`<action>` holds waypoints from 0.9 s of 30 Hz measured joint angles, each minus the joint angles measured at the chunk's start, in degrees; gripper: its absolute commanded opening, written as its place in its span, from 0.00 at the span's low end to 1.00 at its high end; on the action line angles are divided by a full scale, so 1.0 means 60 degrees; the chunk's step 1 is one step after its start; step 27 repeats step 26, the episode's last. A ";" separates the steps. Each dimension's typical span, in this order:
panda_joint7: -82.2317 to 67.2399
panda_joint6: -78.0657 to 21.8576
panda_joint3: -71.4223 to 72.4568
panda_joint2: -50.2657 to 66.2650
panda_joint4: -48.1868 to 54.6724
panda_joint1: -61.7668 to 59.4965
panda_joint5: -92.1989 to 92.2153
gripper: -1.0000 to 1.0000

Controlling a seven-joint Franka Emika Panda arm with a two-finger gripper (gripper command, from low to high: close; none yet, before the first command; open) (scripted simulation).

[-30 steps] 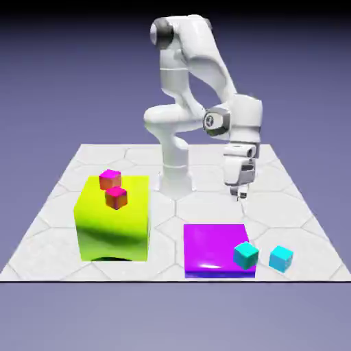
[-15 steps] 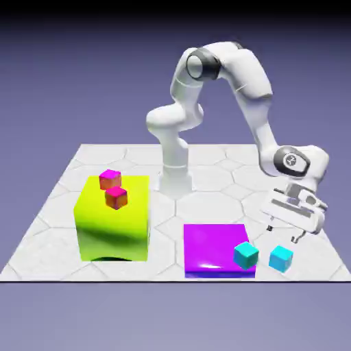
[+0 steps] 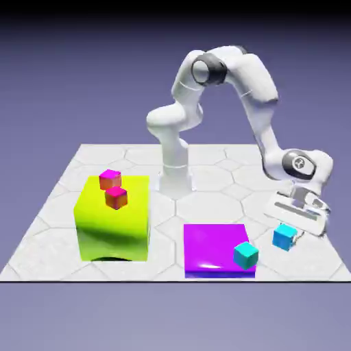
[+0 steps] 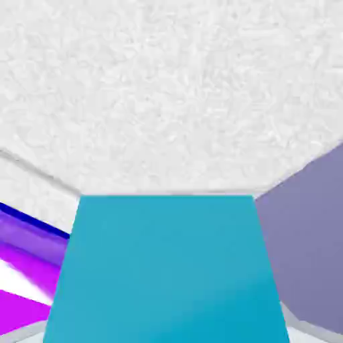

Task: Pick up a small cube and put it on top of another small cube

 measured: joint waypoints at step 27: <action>0.2247 -0.5274 -0.5260 -0.3876 -0.1294 -0.4786 0.6281 1.00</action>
